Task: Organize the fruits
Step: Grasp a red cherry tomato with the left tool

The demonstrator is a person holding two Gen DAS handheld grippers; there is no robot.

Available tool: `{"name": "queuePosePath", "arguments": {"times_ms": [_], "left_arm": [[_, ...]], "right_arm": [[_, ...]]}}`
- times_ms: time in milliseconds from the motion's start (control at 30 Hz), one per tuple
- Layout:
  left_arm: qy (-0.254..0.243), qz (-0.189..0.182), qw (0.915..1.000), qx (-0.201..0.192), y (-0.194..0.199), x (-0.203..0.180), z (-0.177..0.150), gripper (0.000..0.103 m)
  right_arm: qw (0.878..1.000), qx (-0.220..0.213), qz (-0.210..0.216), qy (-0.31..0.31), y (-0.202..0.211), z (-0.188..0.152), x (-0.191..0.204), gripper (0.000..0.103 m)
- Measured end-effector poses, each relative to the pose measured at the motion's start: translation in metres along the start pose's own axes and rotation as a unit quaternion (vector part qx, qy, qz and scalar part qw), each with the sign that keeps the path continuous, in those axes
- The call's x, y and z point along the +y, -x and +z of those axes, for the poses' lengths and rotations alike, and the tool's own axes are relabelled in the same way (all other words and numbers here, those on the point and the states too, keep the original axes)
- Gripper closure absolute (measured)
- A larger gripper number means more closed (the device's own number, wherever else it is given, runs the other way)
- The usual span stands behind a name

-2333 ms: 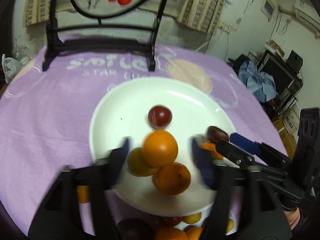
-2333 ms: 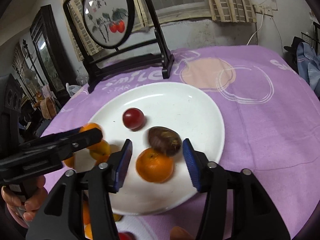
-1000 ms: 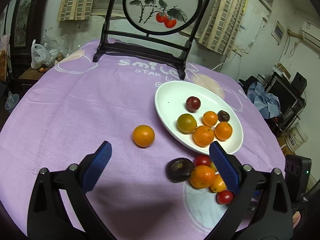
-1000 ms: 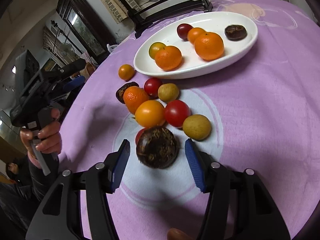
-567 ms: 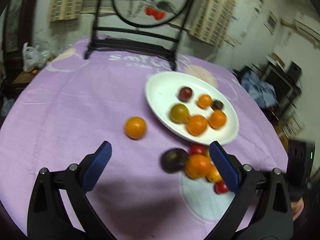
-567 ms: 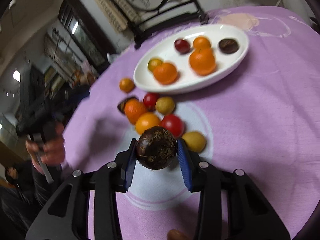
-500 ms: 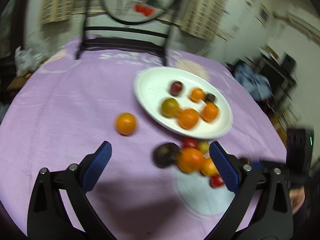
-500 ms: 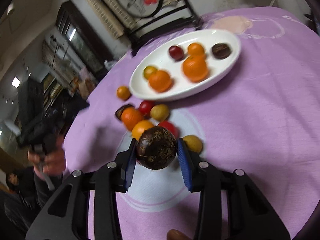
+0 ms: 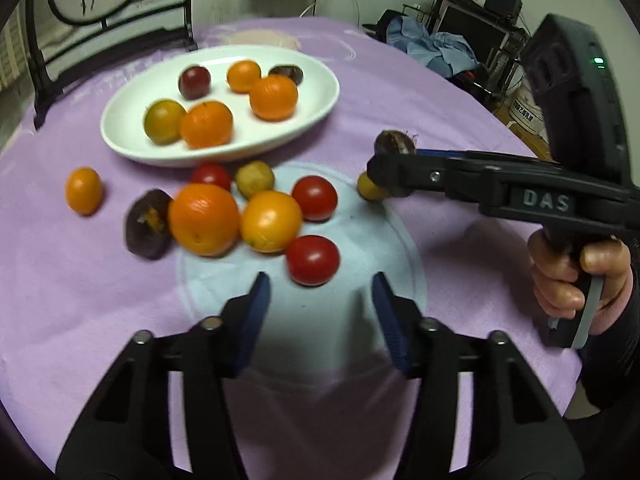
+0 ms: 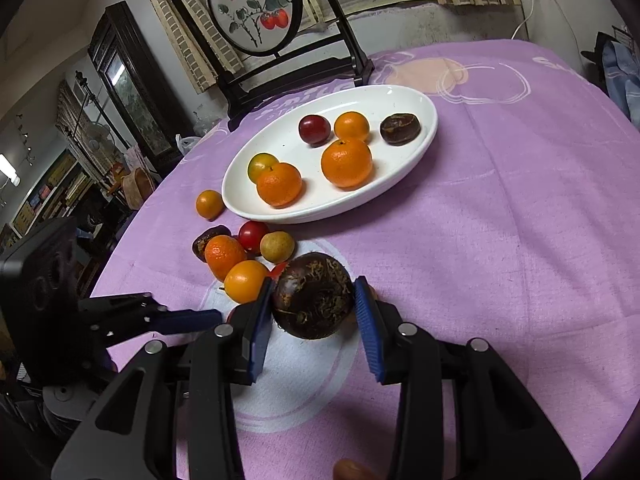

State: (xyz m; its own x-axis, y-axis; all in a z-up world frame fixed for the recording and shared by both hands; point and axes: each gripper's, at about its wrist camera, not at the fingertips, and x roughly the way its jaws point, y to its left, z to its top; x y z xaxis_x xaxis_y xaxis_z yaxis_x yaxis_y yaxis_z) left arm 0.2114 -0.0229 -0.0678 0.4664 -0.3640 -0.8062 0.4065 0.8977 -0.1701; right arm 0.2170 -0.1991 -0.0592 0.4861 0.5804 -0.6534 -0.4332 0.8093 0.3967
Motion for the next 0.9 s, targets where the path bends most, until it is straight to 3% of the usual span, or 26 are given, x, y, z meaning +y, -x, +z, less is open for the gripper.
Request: {"name": "queuePosePath", "arguments": {"times_ms": [300,633,833,900], "left_arm": [[0.029,0.019,0.9994,0.007,-0.016,-0.001,0.007,0.062],[-0.009,0.076,0.9971,-0.009,-0.020,-0.015,0.005,0.071],[-0.002,0.071,0.9974,-0.014,-0.012,-0.013,-0.001,0.071],[0.007,0.053,0.9984,-0.019,-0.005,-0.010,-0.006,0.071]], "right_arm": [[1.000,-0.003,0.016,0.010,0.006,-0.002,0.008,0.063],[1.000,-0.009,0.007,0.011,0.010,-0.003,0.008,0.063],[1.000,-0.007,-0.016,0.018,0.008,-0.009,0.007,0.063],[1.000,-0.005,-0.016,0.024,0.007,-0.011,0.008,0.063]]}}
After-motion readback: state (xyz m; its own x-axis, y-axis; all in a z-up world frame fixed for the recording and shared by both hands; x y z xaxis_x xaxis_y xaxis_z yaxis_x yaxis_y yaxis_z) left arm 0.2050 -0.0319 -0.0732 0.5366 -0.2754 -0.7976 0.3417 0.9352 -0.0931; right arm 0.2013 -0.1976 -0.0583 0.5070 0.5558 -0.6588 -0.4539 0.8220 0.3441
